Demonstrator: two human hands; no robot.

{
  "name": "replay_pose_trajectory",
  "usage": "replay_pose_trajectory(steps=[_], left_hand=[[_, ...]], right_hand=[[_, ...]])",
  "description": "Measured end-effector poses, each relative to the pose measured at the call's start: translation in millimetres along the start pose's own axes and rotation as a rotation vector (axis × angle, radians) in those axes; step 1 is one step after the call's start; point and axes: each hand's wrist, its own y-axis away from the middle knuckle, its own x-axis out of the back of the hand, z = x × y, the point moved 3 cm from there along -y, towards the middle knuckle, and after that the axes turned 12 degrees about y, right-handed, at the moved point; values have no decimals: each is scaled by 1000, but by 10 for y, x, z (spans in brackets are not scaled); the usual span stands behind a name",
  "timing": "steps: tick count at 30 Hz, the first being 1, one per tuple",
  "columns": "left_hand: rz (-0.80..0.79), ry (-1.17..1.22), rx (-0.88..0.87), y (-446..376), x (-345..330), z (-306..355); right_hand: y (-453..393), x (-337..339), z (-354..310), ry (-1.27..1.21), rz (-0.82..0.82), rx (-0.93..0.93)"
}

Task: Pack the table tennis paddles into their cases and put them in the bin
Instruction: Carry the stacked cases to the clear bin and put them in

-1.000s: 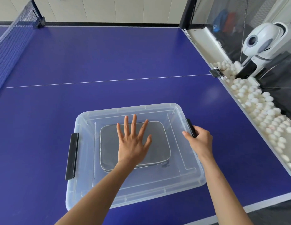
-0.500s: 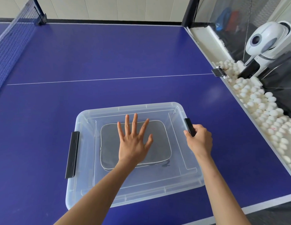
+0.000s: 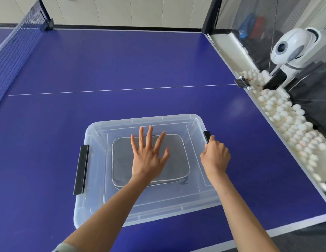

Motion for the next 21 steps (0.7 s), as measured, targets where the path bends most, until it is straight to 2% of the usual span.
replay_pose_trajectory(steps=[6, 10, 13, 16, 17, 21], left_hand=[[-12, -2, -17, 116, 14, -51], [-38, 27, -14, 133, 108, -33], [12, 97, 99, 216, 202, -197], [39, 65, 216, 410, 235, -467], [38, 23, 212, 456, 233, -510], [20, -18, 206, 431, 179, -513]], right_hand=[[253, -74, 0, 119, 14, 104], [271, -93, -1, 43, -28, 202], [285, -34, -185, 11, 37, 374], [459, -91, -499, -222, -114, 543], [498, -147, -574, -221, -129, 553], [472, -245, -654, -38, -21, 530]])
